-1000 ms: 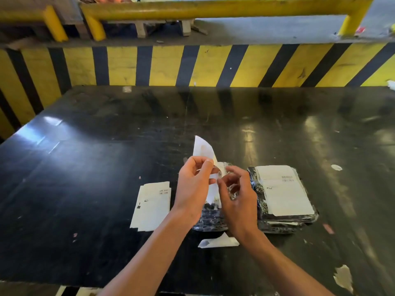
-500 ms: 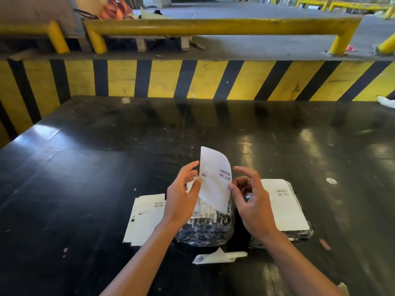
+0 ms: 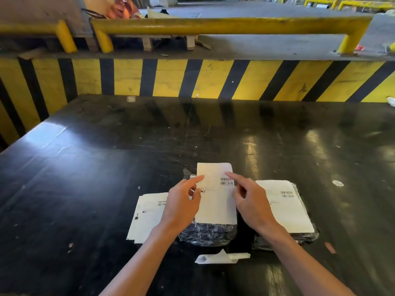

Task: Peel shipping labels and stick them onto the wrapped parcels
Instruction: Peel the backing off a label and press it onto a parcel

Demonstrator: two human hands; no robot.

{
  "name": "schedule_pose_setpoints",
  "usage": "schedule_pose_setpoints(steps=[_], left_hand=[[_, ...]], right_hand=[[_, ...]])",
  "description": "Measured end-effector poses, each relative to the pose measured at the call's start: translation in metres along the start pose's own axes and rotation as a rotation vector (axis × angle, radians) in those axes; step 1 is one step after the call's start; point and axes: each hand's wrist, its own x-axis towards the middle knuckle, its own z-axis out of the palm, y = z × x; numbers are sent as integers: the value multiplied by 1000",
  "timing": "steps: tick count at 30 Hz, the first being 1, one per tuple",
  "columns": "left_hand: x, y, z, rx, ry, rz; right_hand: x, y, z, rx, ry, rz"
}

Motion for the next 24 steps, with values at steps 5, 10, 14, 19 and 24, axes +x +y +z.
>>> schedule_pose_setpoints(steps=[5, 10, 14, 19, 24], left_hand=[[0, -8, 1, 212, -29, 35], [0, -17, 5, 330, -48, 43], [0, -22, 10, 349, -64, 27], [2, -25, 15, 368, -63, 13], [3, -32, 17, 440, -62, 25]], right_hand=[[10, -3, 18, -231, -143, 58], [13, -1, 29, -316, -258, 132], [14, -1, 30, -328, -271, 148], [17, -2, 29, -325, -278, 172], [16, -1, 33, -345, -278, 166]])
